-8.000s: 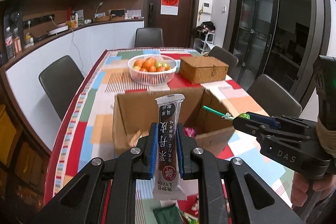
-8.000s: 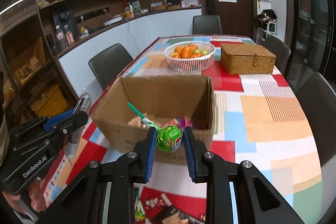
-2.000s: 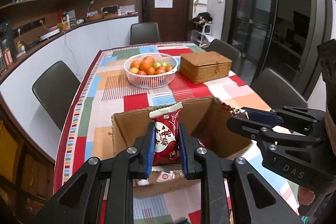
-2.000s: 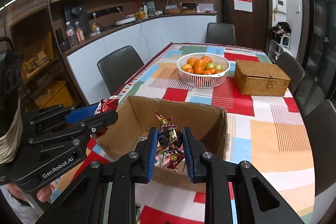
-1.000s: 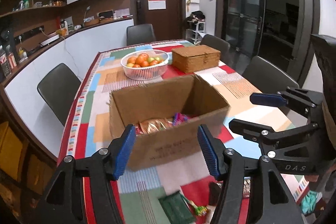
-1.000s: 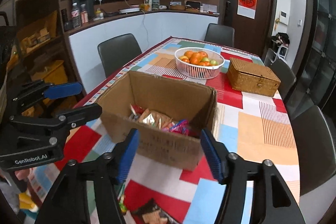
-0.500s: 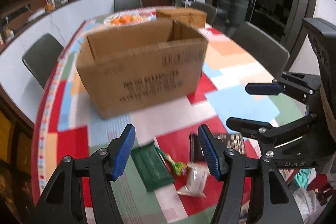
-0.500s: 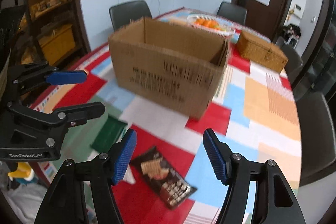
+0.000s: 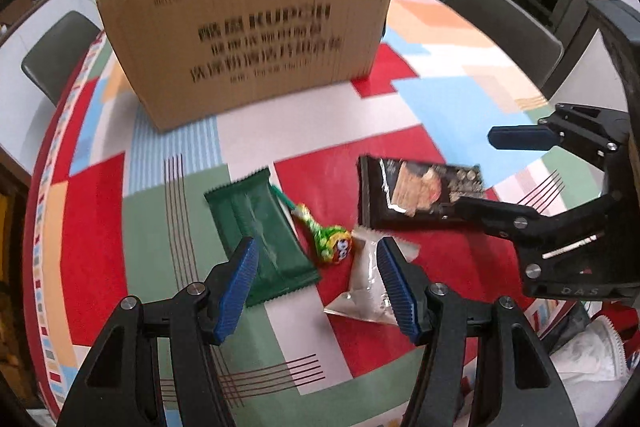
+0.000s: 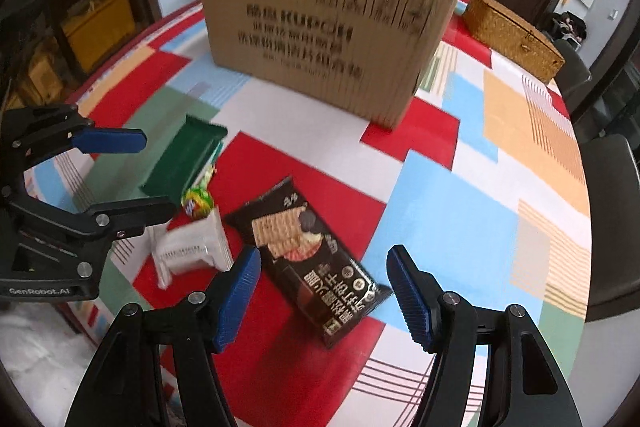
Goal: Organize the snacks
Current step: 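Move both tools back over the remaining snacks, then grasp the green lollipop with the left tool while the right tool grasps the dark cracker pack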
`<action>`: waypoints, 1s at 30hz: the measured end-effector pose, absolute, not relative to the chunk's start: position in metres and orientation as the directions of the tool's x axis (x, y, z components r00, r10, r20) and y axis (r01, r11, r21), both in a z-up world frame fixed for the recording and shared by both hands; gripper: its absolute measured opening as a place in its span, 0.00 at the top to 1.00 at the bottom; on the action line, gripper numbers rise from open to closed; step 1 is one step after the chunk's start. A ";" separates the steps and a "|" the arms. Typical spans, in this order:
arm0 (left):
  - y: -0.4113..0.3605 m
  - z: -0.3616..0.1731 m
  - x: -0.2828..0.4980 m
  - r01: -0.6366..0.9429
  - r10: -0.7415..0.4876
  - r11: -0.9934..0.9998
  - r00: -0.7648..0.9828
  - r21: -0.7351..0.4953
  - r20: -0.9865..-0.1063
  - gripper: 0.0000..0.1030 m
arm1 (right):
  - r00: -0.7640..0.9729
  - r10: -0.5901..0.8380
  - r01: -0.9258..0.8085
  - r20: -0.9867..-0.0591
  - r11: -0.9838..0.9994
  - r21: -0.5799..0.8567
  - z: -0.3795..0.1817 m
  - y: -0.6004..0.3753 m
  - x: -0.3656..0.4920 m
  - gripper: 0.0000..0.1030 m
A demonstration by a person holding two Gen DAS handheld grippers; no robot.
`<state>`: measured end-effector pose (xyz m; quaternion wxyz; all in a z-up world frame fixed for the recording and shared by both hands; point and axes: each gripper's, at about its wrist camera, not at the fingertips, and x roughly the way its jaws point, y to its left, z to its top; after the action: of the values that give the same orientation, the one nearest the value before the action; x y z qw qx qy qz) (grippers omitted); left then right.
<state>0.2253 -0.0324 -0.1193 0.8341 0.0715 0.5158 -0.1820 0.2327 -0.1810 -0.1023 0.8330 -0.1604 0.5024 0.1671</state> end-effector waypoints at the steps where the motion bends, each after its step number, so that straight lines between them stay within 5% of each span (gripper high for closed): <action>1: -0.031 -0.123 0.226 0.379 -0.233 0.922 0.393 -0.074 -0.890 0.41 | 0.432 0.114 -0.443 -0.894 0.891 -0.101 -0.106 -0.180 0.232 0.36; 10: -0.037 -0.135 0.232 0.402 -0.253 0.911 0.363 -0.094 -0.897 0.44 | 0.378 0.126 -0.484 -0.917 0.871 -0.079 -0.127 -0.179 0.235 0.35; 20: -0.038 -0.141 0.239 0.402 -0.280 0.906 0.344 -0.128 -0.896 0.64 | 0.346 0.126 -0.502 -0.930 0.862 -0.070 -0.145 -0.176 0.248 0.35; 30: -0.037 -0.146 0.249 0.401 -0.321 0.898 0.314 -0.182 -0.894 0.73 | 0.336 0.151 -0.484 -0.930 0.875 -0.033 -0.154 -0.176 0.263 0.31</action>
<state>0.2488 -0.0370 -0.1464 0.8097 0.0369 0.5416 -0.2228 0.2629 -0.1756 -0.1541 0.8027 -0.1537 0.5413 0.1976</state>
